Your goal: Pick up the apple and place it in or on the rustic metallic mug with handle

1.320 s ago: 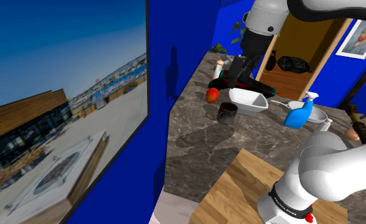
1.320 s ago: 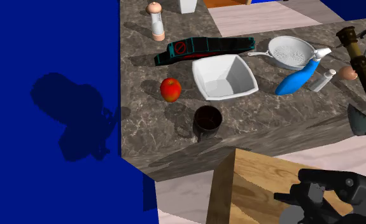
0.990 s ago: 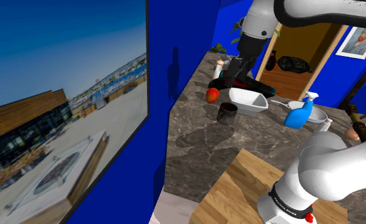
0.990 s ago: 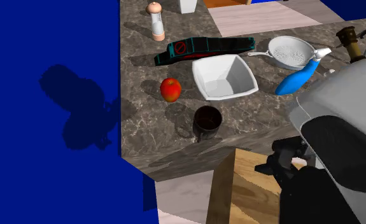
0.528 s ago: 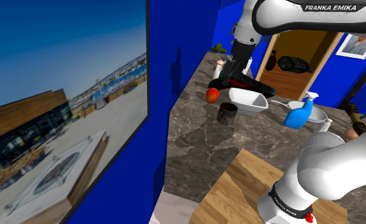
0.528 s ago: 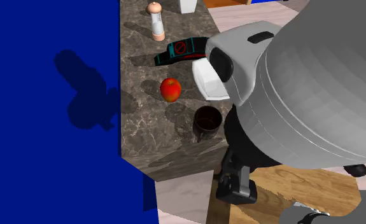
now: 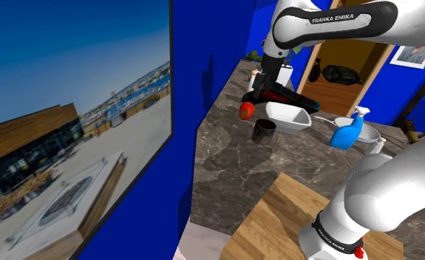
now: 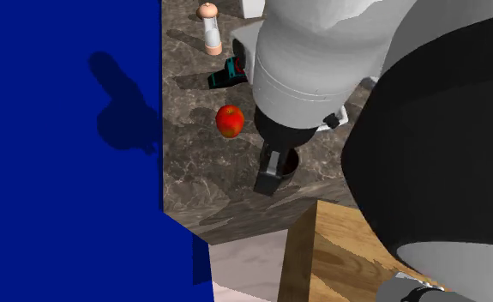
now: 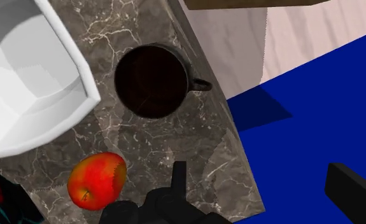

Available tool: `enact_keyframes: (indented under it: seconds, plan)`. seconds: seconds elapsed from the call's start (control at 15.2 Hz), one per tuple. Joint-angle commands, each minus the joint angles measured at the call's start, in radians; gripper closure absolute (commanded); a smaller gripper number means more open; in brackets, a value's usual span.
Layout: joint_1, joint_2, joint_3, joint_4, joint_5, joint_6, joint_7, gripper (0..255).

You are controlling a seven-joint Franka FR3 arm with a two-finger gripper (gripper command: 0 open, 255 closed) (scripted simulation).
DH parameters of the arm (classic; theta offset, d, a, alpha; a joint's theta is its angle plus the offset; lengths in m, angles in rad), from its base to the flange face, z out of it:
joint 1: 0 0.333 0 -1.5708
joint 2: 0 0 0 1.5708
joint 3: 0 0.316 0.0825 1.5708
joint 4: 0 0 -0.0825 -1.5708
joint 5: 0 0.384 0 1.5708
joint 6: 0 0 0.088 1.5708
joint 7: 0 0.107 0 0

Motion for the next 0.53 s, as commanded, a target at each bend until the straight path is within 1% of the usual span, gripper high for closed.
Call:
enact_keyframes:
  seconds: [0.0, 0.2, 0.46]
  plan:
    - [-0.007, 0.063, -0.032, 0.031, 0.003, 0.03, -0.043, 0]
    - [-0.015, 0.165, -0.074, 0.094, 0.021, 0.065, -0.106, 0]
    - [-0.032, 0.31, -0.121, 0.196, 0.063, 0.099, -0.195, 0]
